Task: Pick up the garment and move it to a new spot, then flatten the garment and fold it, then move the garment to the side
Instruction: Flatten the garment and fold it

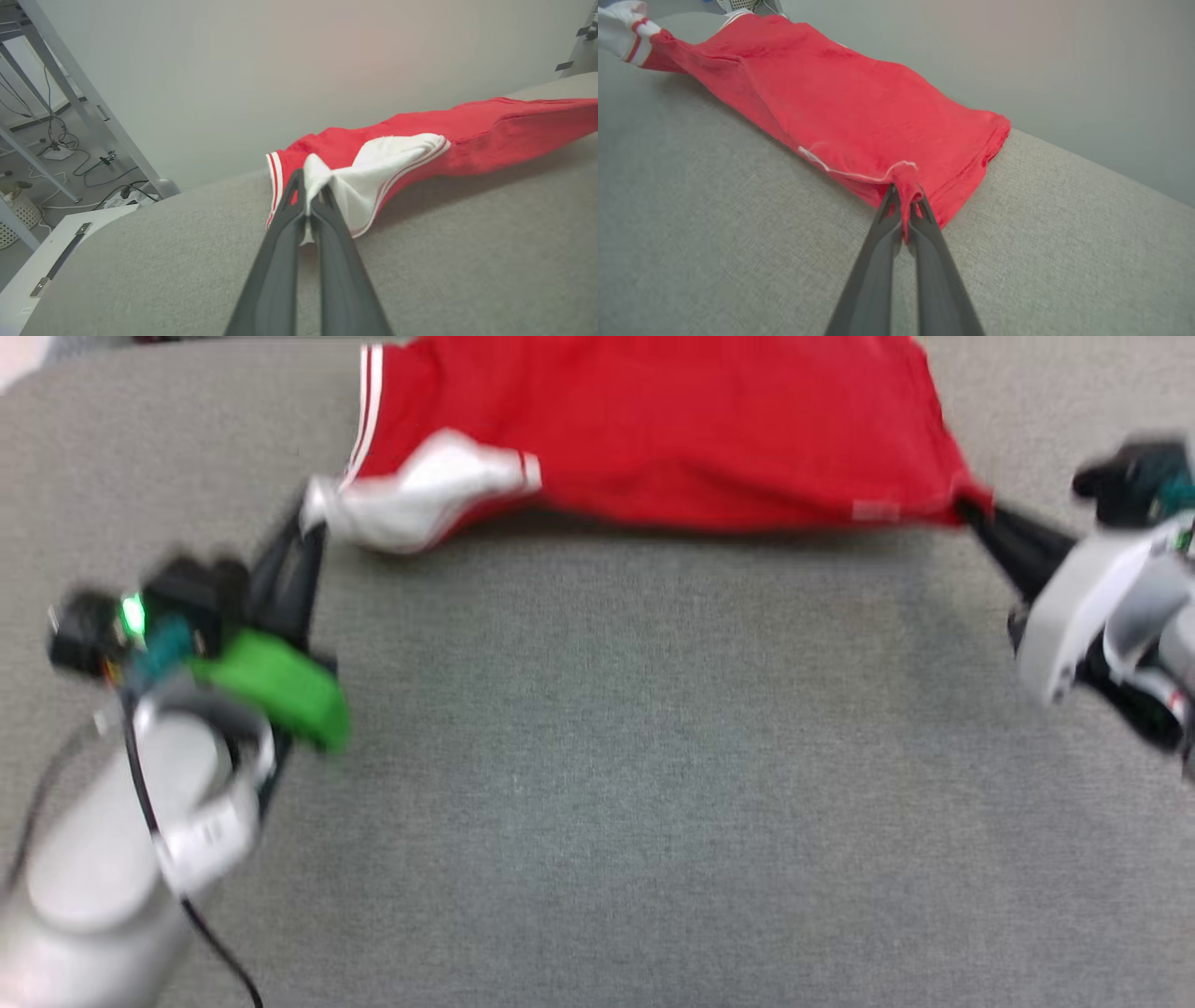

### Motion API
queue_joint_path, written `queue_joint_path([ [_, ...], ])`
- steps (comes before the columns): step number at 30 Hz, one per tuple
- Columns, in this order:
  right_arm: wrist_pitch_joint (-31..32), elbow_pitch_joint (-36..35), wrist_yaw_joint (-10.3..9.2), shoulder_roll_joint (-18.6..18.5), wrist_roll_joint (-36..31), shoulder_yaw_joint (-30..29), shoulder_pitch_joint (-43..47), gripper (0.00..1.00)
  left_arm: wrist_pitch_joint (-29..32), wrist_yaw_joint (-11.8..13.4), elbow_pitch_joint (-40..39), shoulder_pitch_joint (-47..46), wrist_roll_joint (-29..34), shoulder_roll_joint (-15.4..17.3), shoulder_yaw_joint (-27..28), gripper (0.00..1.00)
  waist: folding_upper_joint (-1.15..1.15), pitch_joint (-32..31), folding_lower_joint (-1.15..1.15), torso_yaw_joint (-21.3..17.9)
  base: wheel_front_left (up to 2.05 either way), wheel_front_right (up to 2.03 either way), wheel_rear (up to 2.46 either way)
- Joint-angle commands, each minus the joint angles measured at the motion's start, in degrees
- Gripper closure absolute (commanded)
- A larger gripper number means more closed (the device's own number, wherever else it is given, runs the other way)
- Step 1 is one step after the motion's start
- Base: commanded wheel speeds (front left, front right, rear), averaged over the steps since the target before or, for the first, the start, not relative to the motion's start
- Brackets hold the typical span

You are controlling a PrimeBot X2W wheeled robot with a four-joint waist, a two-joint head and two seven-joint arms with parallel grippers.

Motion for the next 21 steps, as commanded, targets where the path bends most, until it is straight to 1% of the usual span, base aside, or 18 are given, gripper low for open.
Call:
queue_joint_path([
  [1,-0.4,-0.93,-0.04,-0.89,0.87,0.59,2.75,1.0,-0.07,1.58,-2.05,4.05,-0.77,0.91,0.01,1.0,0.0,-5.04,0.0,0.39,0.0,0.0,0.0],
  [4,-0.83,-3.14,-0.04,-2.91,2.39,1.21,8.84,1.0,0.78,4.71,-7.46,12.99,-2.53,2.1,-0.71,1.0,0.0,-7.32,0.0,0.72,0.0,0.0,0.0],
  [6,-1.4,-4.39,-0.04,-4.34,3.46,0.82,12.76,1.0,1.64,5.98,-10.16,17.69,-3.07,2.67,-1.95,1.0,0.0,-8.58,0.0,1.11,0.0,0.0,0.0],
  [12,-1.09,-9.16,-0.04,-8.28,6.14,-0.84,24.59,1.0,2.65,9.79,-14.78,28.92,-6.02,2.51,-3.95,1.0,0.0,-11.62,0.0,1.43,0.0,0.0,0.0],
  [14,-0.04,-11.02,-0.04,-9.56,6.83,-1.46,28.41,1.0,3.11,10.57,-15.69,32.24,-7.71,1.97,-4.5,1.0,0.0,-12.44,0.0,1.18,0.0,0.0,0.0],
  [16,0.51,-12.29,-0.04,-10.7,7.08,-2.66,31.94,1.0,3.43,11.43,-16.43,35.24,-8.86,2.1,-4.88,1.0,0.0,-13.38,0.0,1.02,0.0,0.0,0.0],
  [21,1.79,-15.38,-0.04,-12.6,8.01,-6.14,40.77,1.0,5.95,12.06,-19.01,40.93,-11.4,3.07,-6.67,1.0,0.0,-14.98,0.0,1.01,0.0,0.0,0.0],
])
